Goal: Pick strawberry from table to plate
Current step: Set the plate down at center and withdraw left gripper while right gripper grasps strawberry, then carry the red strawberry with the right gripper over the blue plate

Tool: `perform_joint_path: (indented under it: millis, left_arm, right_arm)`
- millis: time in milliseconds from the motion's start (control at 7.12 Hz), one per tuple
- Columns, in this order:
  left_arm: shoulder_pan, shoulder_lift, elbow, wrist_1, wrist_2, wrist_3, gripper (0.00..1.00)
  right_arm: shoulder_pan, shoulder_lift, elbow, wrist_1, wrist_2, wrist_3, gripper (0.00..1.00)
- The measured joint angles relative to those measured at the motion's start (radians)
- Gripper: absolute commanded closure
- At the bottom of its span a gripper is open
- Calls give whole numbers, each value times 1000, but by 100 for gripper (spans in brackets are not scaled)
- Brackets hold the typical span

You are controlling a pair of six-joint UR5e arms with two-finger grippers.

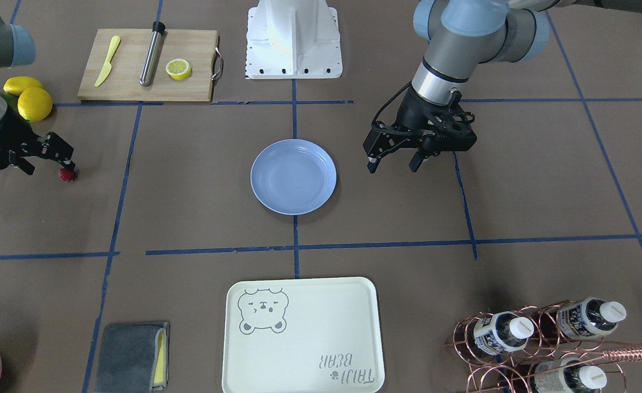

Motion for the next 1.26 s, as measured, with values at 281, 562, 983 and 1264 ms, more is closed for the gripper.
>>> perform_joint_path:
  millis: [281,562,983,1264]
  left_arm:
    - [-35,41,-31,24,-2,59,0]
    - [-60,70,-38,27,-2,102,0]
    - [-65,83,-37,27,-3,113,0]
    - [-65,90,-37,27,-4,114,0]
  right_arm:
    - [-38,11,-27,-1,-20,5,8]
    - [-52,15,-50,0,-24,6,34]
    - [-53,15,-56,0,-23,6,100]
    - [-52,14,-55,-1,-23,6,100]
